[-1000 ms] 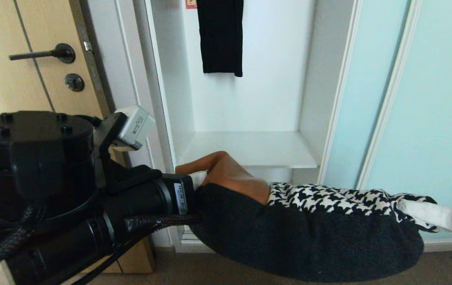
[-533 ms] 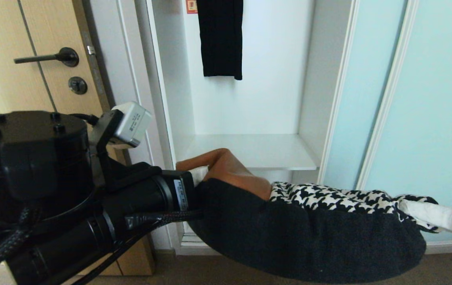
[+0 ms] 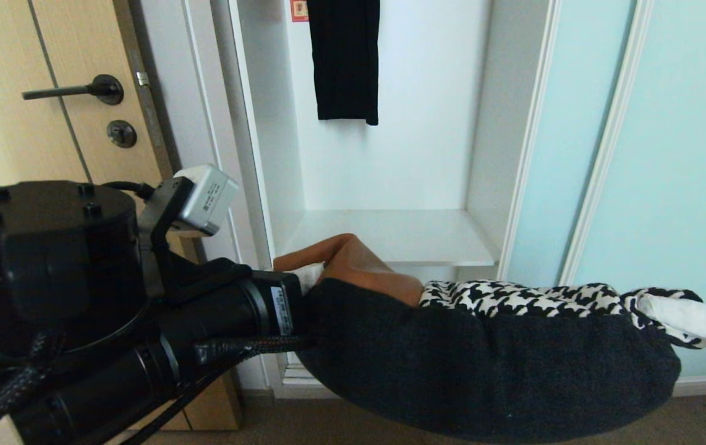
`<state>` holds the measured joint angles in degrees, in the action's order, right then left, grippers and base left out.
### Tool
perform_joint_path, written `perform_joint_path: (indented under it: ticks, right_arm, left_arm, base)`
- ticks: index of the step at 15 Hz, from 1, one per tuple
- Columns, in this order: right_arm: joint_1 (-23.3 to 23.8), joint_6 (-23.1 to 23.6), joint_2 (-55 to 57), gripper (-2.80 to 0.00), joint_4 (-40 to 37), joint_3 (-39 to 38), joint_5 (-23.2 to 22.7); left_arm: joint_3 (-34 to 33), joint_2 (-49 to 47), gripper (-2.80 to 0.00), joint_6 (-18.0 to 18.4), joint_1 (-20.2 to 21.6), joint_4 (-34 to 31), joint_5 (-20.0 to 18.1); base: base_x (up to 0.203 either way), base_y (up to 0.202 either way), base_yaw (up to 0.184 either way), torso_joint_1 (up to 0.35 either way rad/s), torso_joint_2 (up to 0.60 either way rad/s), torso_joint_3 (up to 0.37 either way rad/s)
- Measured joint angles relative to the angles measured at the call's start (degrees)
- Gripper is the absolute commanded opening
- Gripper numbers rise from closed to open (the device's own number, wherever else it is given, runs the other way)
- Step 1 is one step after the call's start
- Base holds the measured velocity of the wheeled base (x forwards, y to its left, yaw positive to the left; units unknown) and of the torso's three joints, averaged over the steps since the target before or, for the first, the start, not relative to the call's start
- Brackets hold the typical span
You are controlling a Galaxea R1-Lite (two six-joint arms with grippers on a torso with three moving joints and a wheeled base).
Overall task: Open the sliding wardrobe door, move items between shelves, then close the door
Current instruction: Place the pillow on the higher shelf
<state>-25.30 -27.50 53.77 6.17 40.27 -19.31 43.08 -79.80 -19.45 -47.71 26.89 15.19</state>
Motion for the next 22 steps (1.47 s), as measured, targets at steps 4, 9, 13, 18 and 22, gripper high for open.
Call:
perform_joint_path:
  ticks: [4, 9, 13, 18, 22]
  right_arm:
    - [0.09, 0.06, 0.91, -2.80, -0.11, -0.37, 0.11]
    - [0.09, -0.02, 1.44, -2.80, -0.20, -0.61, 0.00]
    - [0.09, -0.02, 1.55, -2.80, -0.09, -0.77, 0.00]
    - [0.09, -0.04, 1.73, -2.80, -0.11, -1.00, 0.00]
    - [0.09, -0.04, 1.82, -2.80, -0.11, -1.18, 0.00]
  left_arm:
    - [0.25, -0.32, -2.80, 0.00, 0.00, 0.00, 0.02]
    - [0.24, -1.16, -2.80, 0.06, -0.02, 0.12, 0.00]
    - [0.16, -1.48, -2.80, 0.07, -0.02, 0.04, 0.00]
    - [0.00, -1.69, -2.80, 0.11, -0.05, 0.02, 0.00]
    - [-0.34, -1.90, -2.80, 0.13, -0.07, -0.02, -0.01]
  base:
    - [0.019, 0.000, 0.000, -0.001, 0.00, 0.002]
    - [0.193, 0.000, -0.001, 0.004, 0.00, 0.002]
    - [0.197, 0.000, -0.001, 0.002, 0.00, 0.002]
    - [0.199, 0.000, 0.000, -0.001, 0.00, 0.002]
    - [0.194, 0.000, 0.000, 0.005, 0.00, 0.001]
